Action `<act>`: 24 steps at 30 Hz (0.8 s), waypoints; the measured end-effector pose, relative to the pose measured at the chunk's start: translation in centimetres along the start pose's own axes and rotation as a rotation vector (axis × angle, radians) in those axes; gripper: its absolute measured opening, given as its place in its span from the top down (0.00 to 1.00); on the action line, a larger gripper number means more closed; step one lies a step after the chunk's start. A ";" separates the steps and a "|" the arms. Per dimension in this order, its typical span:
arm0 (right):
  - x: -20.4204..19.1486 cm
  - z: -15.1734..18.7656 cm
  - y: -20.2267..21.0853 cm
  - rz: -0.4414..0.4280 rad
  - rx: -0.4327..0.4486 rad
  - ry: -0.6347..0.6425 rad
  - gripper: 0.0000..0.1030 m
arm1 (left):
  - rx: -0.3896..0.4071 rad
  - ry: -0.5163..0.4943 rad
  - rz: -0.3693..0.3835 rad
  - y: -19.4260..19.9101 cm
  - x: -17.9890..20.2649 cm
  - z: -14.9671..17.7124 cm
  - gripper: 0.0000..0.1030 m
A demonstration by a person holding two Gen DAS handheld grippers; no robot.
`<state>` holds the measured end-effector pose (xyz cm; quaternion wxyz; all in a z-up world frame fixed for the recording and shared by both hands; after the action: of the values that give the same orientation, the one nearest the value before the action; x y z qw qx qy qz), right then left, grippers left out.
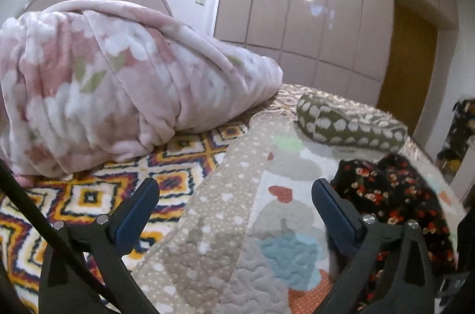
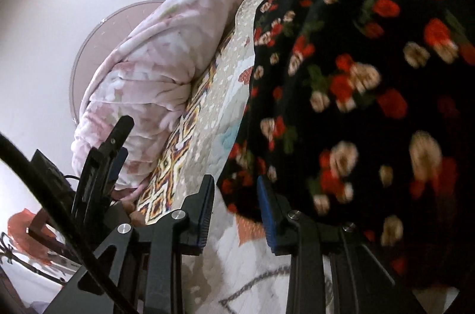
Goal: Fold large clothes
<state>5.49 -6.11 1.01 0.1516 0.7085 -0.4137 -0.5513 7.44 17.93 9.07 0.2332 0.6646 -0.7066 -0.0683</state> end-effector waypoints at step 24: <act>6.2 4.9 10.9 0.204 0.174 -0.057 0.51 | -0.056 -0.118 0.122 1.3 5.0 2.3 0.00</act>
<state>-3.21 -16.29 2.52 0.1332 0.6571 -0.5341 -0.5150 5.26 12.69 8.76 0.2135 0.6083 -0.7561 -0.1125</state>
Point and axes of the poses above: each gripper's, at about its wrist camera, not at the fingertips, and y roughly against the way its jaws point, x to its right, z to its underside, the point moved 5 cm from there along -y, roughly the way its jaws point, and after that the axes turned 9 degrees about z, right-handed, at the moved point
